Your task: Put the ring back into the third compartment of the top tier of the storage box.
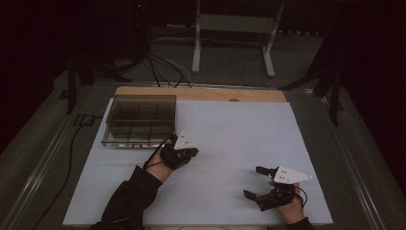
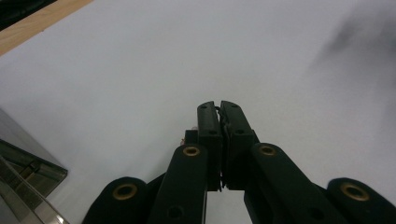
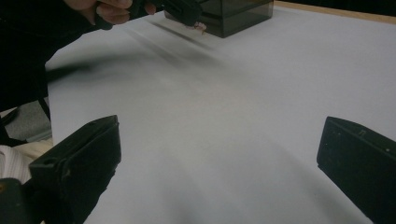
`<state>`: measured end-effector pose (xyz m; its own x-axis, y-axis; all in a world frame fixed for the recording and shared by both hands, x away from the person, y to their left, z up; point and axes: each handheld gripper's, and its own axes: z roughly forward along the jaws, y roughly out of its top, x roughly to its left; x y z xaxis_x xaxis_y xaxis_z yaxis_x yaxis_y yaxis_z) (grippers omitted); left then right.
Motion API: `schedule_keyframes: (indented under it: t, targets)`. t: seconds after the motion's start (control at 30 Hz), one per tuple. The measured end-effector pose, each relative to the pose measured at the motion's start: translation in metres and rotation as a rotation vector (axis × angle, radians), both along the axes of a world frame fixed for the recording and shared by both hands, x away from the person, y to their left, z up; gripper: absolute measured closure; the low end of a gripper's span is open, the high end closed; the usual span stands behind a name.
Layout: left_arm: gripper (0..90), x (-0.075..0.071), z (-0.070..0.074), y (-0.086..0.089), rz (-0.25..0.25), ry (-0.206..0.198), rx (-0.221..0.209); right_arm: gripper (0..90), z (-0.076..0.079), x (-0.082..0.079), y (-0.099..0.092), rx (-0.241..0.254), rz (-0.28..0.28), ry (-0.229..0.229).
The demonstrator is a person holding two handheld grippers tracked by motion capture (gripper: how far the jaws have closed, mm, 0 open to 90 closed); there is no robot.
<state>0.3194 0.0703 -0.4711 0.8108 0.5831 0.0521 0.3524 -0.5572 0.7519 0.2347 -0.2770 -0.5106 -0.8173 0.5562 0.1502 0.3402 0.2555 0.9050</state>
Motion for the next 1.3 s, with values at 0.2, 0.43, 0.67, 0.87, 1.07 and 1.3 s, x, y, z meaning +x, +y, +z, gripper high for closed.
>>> schedule_keyframes:
  t: [0.2,0.43,0.67,0.87,1.07,1.3]
  targets:
    - [89.8,0.0,0.003,0.002,0.007,-0.005,-0.005,0.0,0.0,0.0,-0.001,0.006,-0.004,-0.002]
    - [89.8,-0.002,0.009,0.003,0.002,-0.021,-0.017,0.0,0.0,0.0,-0.001,0.001,-0.005,0.003]
    - [89.8,-0.003,0.017,0.007,0.007,-0.034,-0.038,0.0,0.0,0.0,-0.001,0.001,-0.005,0.006]
    - [89.8,-0.004,0.023,0.011,0.017,-0.052,-0.058,0.0,0.0,0.0,-0.001,-0.001,-0.005,0.005]
    - [89.8,-0.005,0.026,0.011,0.016,-0.056,-0.063,0.0,0.0,0.001,-0.001,0.001,-0.005,0.005]
    - [89.8,-0.007,0.033,0.016,0.025,-0.073,-0.084,0.0,0.0,0.0,-0.001,0.003,-0.006,0.0]
